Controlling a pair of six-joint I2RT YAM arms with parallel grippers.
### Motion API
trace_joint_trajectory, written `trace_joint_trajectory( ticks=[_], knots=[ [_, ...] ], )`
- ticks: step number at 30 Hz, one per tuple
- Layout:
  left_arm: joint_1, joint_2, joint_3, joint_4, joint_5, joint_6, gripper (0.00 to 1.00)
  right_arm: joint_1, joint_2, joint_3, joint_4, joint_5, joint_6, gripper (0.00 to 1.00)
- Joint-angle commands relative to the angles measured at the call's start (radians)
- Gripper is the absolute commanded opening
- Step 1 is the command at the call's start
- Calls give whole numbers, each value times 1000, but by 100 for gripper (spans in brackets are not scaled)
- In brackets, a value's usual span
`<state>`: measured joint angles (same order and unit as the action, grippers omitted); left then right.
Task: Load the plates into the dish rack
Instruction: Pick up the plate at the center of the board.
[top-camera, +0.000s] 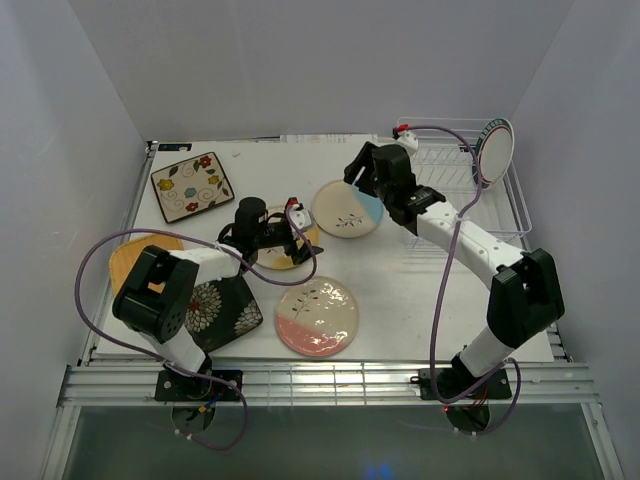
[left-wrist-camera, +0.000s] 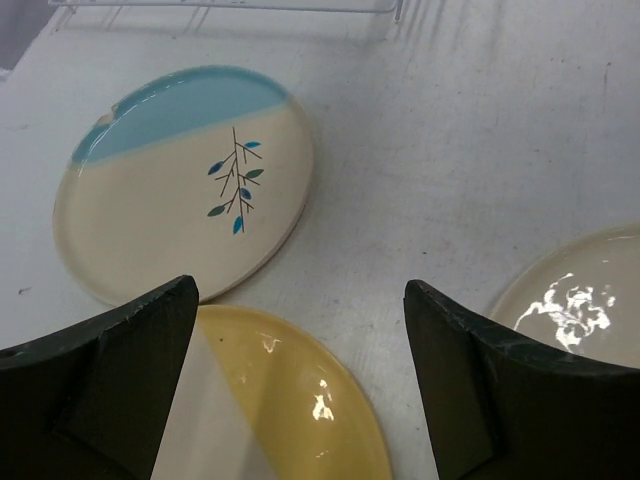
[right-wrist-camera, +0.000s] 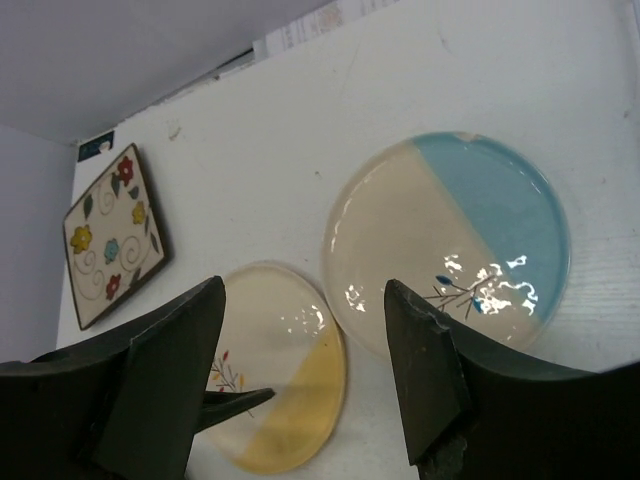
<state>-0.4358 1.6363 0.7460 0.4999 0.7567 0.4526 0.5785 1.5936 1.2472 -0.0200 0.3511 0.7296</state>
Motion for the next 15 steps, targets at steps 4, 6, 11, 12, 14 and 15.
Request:
trace_joint_trajectory(
  ticks=[4,6,11,12,14,15],
  knots=[
    [-4,121,131,-4,55,259,94,9,-53,-10,-28,-55,11,71],
    [-4,138,153,-3,58,288,93,9,-86,-95,96,-57,52,70],
    [-20,174,193,-4,20,325,90,11,-126,-150,69,-15,47,70],
    [-30,180,193,-4,1,352,90,12,-126,-157,63,-20,42,70],
    [-44,184,194,-4,-25,379,89,15,-133,-175,69,-40,34,70],
    [-63,194,196,-4,-55,412,88,17,-136,-199,72,-44,34,70]
  ],
)
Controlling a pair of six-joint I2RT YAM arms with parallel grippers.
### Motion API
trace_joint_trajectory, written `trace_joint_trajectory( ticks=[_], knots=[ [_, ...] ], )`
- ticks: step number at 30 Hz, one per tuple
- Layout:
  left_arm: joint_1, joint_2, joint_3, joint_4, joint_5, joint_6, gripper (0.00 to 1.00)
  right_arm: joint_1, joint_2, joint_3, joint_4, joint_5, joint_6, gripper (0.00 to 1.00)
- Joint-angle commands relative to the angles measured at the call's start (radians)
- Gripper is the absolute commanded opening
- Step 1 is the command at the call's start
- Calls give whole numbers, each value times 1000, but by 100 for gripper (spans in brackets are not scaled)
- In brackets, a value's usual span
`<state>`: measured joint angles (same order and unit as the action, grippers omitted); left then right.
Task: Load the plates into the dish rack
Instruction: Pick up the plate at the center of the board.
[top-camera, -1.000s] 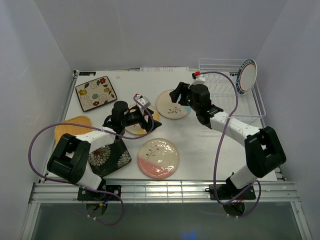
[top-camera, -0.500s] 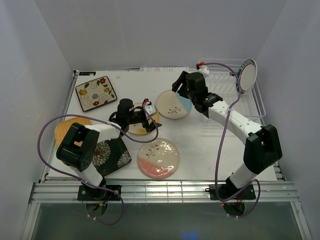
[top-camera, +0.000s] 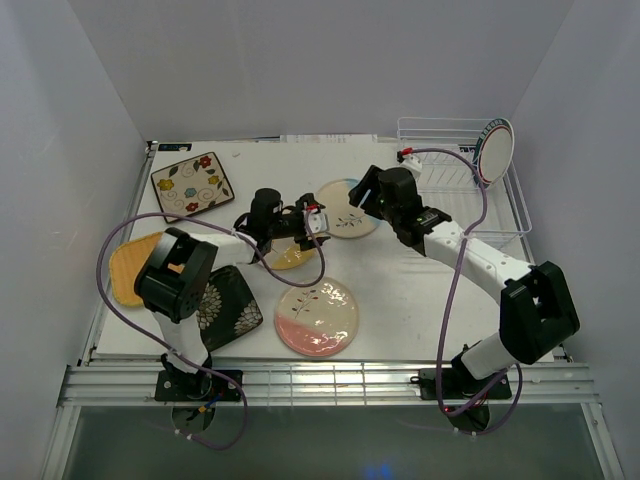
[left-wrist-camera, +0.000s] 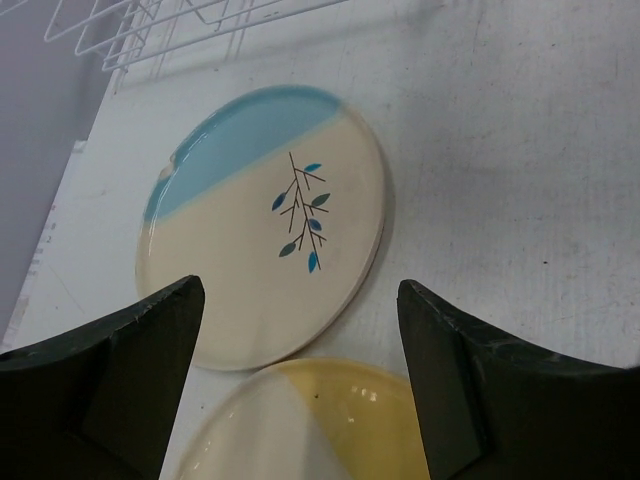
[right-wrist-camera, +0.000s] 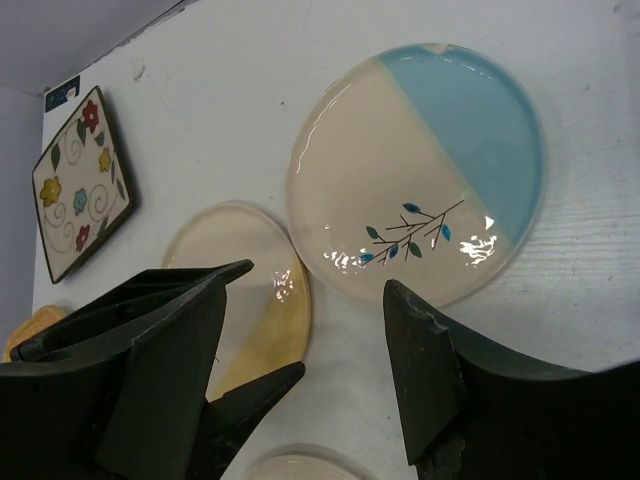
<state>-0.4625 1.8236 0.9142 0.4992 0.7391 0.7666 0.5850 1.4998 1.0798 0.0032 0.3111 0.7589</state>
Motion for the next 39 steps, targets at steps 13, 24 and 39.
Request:
trace_joint_trajectory(
  ticks=[13,24,39],
  knots=[
    [-140,173,74,-2,-181,240,79,18,-66,-136,104,13,109,70],
    [-146,236,140,-1,-233,215,63,18,-49,-133,104,5,111,70],
    [-150,246,143,-108,-147,227,52,18,-148,-234,142,49,207,69]
  ],
)
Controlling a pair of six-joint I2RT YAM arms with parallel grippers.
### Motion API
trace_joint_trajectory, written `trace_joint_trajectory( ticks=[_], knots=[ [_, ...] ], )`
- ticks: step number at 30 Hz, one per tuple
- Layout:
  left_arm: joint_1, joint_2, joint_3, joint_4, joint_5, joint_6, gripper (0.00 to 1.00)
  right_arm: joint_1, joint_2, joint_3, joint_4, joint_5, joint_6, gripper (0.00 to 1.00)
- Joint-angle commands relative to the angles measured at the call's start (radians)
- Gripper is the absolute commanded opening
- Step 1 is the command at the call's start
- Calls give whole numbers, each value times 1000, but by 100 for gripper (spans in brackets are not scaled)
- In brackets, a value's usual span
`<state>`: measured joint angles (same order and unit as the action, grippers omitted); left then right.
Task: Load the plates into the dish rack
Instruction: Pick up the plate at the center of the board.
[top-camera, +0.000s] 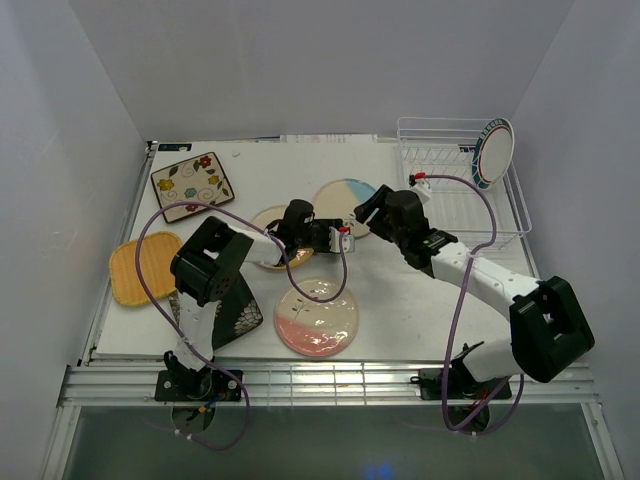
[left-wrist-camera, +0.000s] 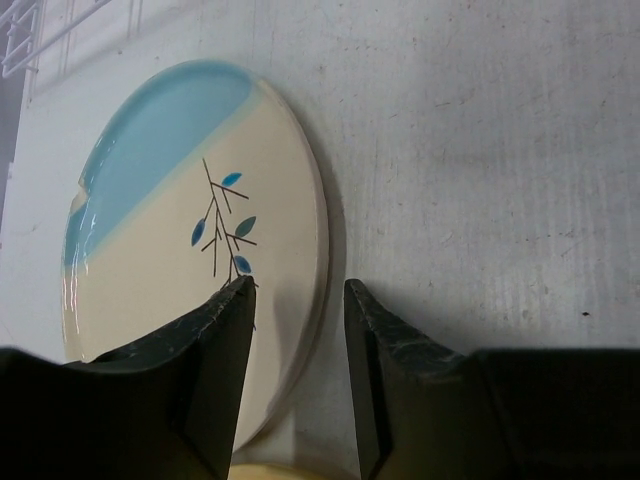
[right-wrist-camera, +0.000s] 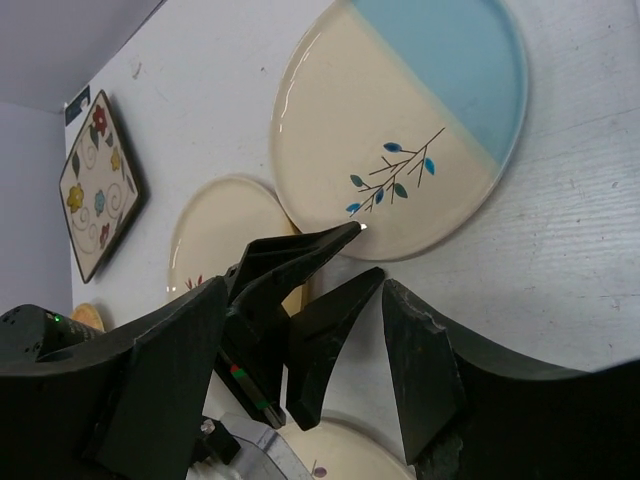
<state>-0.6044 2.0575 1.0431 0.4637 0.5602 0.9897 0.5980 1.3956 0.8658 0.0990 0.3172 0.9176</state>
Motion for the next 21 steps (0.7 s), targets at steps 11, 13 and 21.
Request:
trace_joint_trajectory(
  ticks=[11,13,21],
  knots=[
    [-17,49,41,-95,4,6,47,3,-132,-93,65,95,101,69],
    [-18,50,46,-111,15,3,46,3,-151,-109,64,114,112,69],
    [-24,82,94,-214,20,13,31,3,-204,-151,59,157,165,70]
  ],
)
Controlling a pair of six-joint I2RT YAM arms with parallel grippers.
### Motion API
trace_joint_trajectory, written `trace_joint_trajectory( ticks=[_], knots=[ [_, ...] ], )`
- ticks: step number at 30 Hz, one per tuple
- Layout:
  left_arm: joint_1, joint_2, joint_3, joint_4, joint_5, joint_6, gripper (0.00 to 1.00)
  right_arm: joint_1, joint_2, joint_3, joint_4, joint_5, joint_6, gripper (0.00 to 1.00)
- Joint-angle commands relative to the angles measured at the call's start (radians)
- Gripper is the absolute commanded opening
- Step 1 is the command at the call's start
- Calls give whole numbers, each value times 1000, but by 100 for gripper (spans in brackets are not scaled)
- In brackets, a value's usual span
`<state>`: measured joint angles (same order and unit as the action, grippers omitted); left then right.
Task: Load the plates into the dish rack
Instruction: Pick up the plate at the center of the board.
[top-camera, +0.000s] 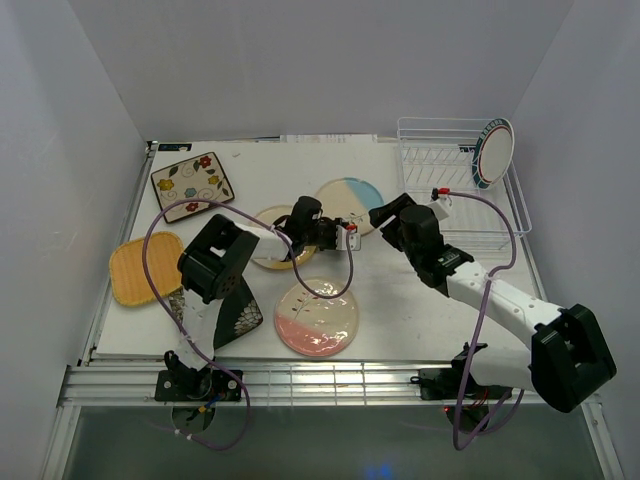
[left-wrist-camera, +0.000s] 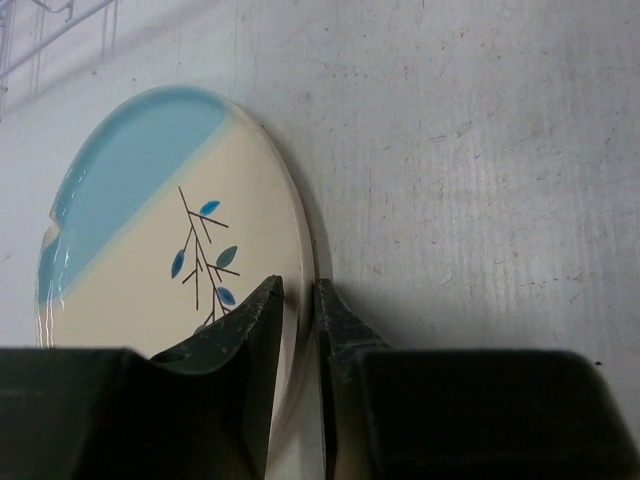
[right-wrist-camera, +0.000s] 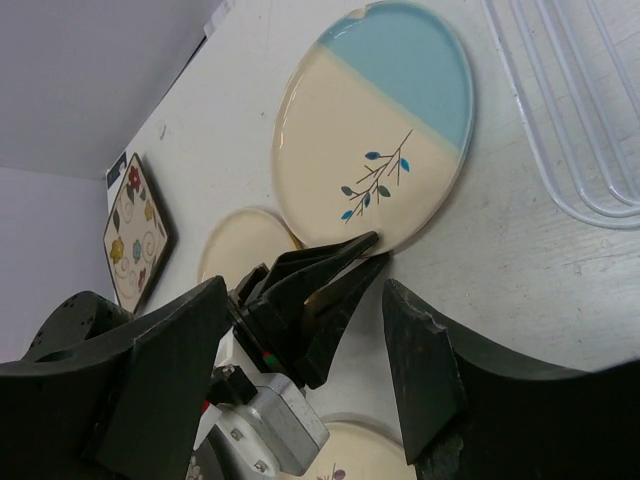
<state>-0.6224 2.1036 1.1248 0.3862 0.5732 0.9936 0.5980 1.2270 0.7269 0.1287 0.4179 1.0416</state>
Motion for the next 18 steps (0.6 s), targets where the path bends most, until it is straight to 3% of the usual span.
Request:
trace_joint_trajectory(
  ticks=[1,5,11,18],
  knots=[
    [-7,39,19,-144,7,11,30,3,-41,-23,29,64,47,70],
    [-8,50,29,-170,4,19,25,3,-69,-43,25,93,61,70],
    [-10,49,44,-210,20,13,0,3,-72,-47,19,119,80,70],
    [-8,9,49,-224,42,-58,0,3,-21,-12,-4,108,100,70]
  ],
)
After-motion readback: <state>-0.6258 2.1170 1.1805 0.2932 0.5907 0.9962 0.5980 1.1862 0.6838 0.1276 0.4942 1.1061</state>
